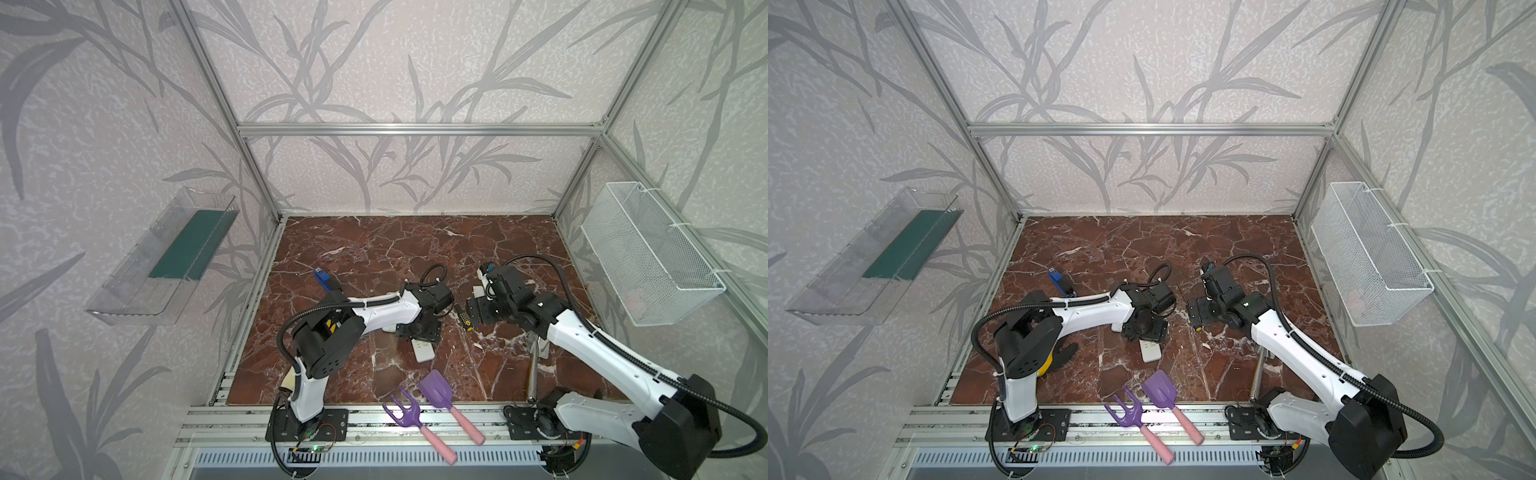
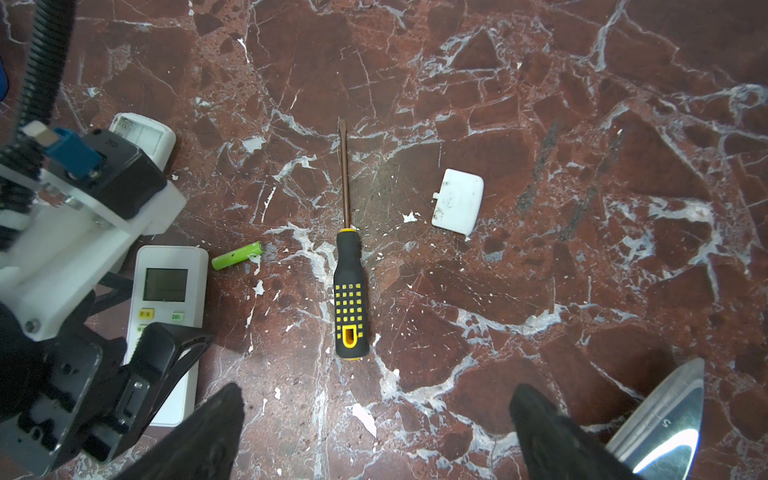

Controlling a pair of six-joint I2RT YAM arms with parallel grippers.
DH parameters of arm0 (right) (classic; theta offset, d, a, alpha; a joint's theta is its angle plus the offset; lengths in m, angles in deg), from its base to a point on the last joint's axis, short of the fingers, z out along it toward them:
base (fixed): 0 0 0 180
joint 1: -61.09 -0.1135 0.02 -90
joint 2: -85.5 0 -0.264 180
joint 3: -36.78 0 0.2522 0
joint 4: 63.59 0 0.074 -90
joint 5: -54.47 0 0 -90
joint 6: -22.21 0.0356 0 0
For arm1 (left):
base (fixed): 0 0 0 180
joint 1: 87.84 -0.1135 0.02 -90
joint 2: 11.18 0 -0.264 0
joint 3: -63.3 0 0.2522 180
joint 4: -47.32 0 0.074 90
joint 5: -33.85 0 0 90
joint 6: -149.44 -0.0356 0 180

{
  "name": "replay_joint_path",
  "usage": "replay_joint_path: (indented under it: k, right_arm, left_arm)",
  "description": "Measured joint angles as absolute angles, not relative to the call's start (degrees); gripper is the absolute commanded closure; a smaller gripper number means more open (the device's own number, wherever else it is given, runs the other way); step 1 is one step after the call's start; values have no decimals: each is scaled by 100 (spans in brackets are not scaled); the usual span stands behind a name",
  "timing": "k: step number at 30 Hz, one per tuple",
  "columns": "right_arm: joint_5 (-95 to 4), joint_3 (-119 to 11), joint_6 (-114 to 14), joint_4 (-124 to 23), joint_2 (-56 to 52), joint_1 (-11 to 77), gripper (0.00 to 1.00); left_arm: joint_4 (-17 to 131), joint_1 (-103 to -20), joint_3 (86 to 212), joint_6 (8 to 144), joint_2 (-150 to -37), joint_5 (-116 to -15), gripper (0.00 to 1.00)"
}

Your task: Unload the batteries from the remote control

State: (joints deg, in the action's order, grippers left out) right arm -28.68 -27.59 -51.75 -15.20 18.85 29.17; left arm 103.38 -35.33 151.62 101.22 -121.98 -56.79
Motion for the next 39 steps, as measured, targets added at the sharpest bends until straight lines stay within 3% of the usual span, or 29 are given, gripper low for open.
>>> replay_joint_path:
  k: [10,17,31,39]
  right_arm:
    - [-3008,-2711,-5178,-1581,1887,2917,0]
    - [-3462,-2394,-5202,-1859,1913,2917,11]
    - [-4549,-1648,-5057,-2495,2416,2917,25]
    - [-5198,-969,-4253,-3684,2761,2692,34]
  left_arm:
    - [10331,-3533,15162,10085,-12198,-5708,45]
    - [10294,-3533,15162,10061,-12196,-5653,61]
    - [10292,-3550,15246,10056,-11720,-5229,65]
    - [10076,-3642,15580,10089,-11311,-4888,65]
